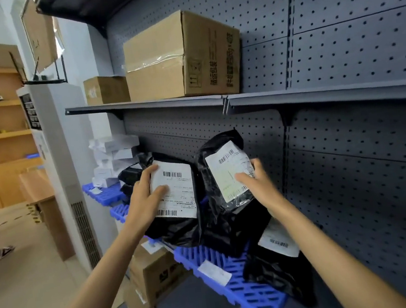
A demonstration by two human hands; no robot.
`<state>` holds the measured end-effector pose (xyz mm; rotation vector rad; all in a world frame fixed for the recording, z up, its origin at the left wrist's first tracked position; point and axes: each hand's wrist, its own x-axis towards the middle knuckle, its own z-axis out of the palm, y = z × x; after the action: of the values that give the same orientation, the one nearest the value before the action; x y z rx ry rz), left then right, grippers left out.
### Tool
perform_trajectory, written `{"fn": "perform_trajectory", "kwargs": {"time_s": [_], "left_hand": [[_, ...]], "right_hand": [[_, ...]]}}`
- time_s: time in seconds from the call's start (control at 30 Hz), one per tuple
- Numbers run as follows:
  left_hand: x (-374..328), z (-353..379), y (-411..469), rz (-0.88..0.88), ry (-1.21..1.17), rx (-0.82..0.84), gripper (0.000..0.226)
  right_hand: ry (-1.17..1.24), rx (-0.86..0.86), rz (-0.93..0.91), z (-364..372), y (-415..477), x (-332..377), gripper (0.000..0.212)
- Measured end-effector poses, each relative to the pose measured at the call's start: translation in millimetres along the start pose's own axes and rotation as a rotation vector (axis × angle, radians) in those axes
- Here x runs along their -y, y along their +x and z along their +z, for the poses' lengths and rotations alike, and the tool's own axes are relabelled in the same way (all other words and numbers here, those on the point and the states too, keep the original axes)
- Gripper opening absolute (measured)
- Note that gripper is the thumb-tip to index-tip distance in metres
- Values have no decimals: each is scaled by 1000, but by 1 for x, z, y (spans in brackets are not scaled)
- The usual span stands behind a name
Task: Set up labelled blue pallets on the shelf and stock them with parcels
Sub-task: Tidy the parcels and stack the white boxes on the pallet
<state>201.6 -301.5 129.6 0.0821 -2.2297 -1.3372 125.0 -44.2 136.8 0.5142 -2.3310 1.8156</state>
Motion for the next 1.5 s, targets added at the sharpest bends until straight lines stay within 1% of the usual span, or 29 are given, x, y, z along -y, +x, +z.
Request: {"fn": "perform_trajectory", "kwargs": {"time_s": [0.1,0.13,0.23,0.3,0.37,0.47,0.57,0.73,0.93,1.03,1.1,1.17,1.27,1.33,1.4,1.43,1.47,1.5], "left_hand": [[13,24,34,-22,-74,45,55],[16,33,45,-23,-94,60,52],[26,60,79,-18,-189,135,44],[28,79,99,-15,-240,201,43],[28,96,113,-2,-250,282,45],[33,119,134,52,-267,380,46],[40,140,149,76,-307,530,44],[47,158,161,24,-392,697,38],[60,182,160,-52,-457,874,35],[66,187,153,-86,-457,884,35],[70,190,154,-92,-426,865,43],[69,190,153,-75,-375,840,43],[67,192,149,-37,-358,823,42],[67,191,148,-16,-348,818,42],[69,191,148,-15,-348,802,40],[69,190,147,-12,-350,797,39],[68,188,146,-3,-352,794,38],[68,186,145,14,-349,797,38]], "right_hand": [[-14,-42,44,-7,24,-13,52],[-23,-50,59,-11,30,-18,51],[-66,-92,79,-26,43,-29,34],[-71,-144,79,-35,47,-32,30],[-87,-183,83,-43,48,-34,32],[-173,-207,100,-48,42,-37,41],[-255,-305,126,-47,30,-36,38],[-272,-480,187,-35,0,-33,35],[-221,-664,326,-18,-41,-52,32],[-175,-708,409,-13,-58,-65,28],[-139,-696,478,-11,-66,-77,27],[-138,-659,540,-10,-70,-90,29],[-196,-625,596,-13,-74,-105,36],[-300,-636,620,-13,-71,-106,44],[-577,-649,616,-10,-66,-101,64],[-697,-651,571,-6,-62,-94,72],[-738,-638,486,1,-57,-84,75],[-712,-584,395,10,-50,-72,74]]}}
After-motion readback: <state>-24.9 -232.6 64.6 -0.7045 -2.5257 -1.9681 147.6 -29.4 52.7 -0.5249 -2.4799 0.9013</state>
